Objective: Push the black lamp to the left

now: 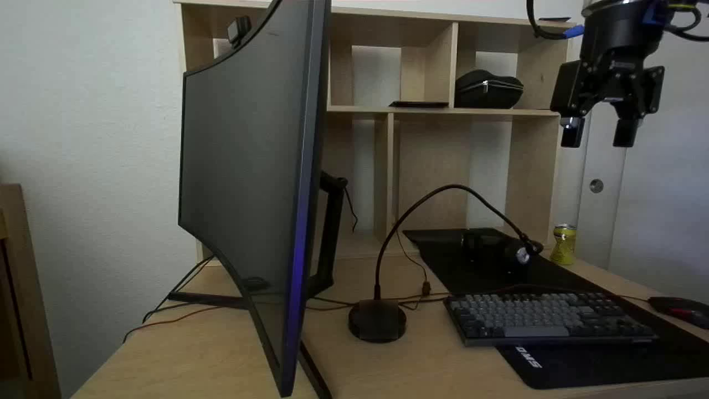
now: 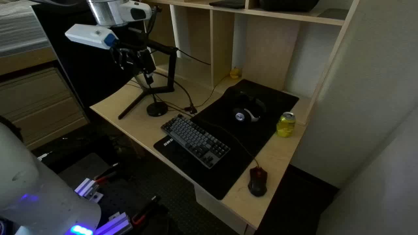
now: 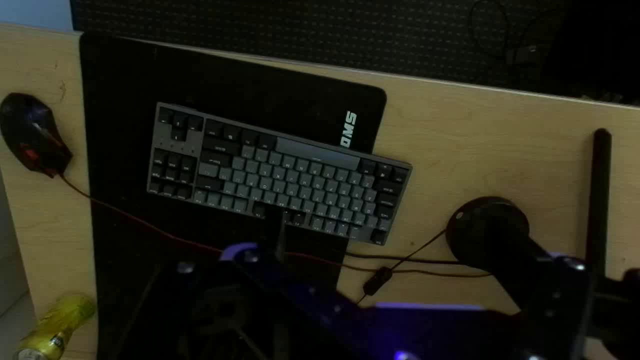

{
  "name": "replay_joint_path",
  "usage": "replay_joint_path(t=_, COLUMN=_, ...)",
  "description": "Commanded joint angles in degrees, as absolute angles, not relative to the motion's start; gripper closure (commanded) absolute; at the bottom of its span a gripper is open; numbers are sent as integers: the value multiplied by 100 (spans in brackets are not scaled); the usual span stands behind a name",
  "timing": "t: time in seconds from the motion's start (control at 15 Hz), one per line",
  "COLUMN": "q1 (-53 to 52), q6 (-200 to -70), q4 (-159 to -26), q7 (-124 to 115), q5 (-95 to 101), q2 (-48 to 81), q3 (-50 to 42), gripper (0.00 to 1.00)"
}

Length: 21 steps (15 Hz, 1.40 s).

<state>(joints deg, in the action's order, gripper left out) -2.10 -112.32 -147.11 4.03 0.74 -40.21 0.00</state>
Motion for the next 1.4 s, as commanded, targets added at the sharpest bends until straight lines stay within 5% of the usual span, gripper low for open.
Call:
replay_joint_path(t=0.0, q1=-210, q6=-11216, q4=-14698, q7=401, q5=74, q2=-4019, q3=2, gripper=0)
replay_joint_path(t=0.4, q1=-84, q6=-10624, q4=-14616, q7=-964, q5=-338, q2=-4023, q3=278, gripper=0)
replay_joint_path(t=0.73, q1=34, q6=-10372, q4=-12554, q7=-3069, q5=-947, q2=-2533, q3=984, gripper=0)
replay_joint_path(t=0.8, q1=-126, q6=-10626, q4=-13340, q7=-2623, q5=-833, q2=-3245, q3=885, gripper=0)
replay_joint_path(t=1.33, q1=442, q6=-10527, q4=-12615, q7=-3792, q5=-496, q2=-1598, q3=486, gripper=0)
